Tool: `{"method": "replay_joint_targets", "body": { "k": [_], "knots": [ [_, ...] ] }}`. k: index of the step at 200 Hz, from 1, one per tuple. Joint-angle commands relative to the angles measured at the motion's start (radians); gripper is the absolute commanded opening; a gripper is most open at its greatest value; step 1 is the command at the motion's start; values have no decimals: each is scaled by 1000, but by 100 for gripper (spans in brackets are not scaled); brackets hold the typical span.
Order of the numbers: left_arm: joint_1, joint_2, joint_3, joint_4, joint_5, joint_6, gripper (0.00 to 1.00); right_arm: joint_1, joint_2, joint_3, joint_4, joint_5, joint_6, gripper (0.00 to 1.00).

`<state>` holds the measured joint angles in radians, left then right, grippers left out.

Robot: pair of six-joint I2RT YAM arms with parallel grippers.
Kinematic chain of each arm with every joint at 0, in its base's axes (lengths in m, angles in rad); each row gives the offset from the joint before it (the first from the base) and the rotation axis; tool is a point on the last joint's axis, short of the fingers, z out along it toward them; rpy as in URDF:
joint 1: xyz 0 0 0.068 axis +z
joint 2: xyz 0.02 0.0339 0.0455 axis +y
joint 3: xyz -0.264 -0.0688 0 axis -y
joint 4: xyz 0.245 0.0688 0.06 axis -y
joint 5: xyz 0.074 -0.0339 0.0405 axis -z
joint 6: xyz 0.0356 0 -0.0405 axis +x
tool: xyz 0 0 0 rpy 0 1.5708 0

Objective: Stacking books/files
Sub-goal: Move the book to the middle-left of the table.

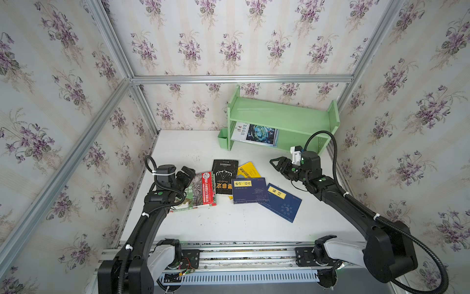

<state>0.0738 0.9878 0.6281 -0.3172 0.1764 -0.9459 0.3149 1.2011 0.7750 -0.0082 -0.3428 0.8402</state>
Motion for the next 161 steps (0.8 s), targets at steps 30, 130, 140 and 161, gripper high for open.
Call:
{"method": "replay_joint_targets", "body": {
  "k": [30, 130, 140, 161],
  "knots": [
    [193, 40, -17, -88, -38, 196, 100, 189, 18, 23, -79, 206, -32, 77],
    [337, 264, 30, -73, -46, 235, 100, 498, 438, 284, 16, 227, 10, 94],
    [337, 289, 27, -66, -48, 221, 100, 512, 477, 303, 32, 217, 17, 97],
    [338, 328, 11, -43, -42, 191, 100, 530, 539, 320, 80, 194, 32, 100]
  ]
}}
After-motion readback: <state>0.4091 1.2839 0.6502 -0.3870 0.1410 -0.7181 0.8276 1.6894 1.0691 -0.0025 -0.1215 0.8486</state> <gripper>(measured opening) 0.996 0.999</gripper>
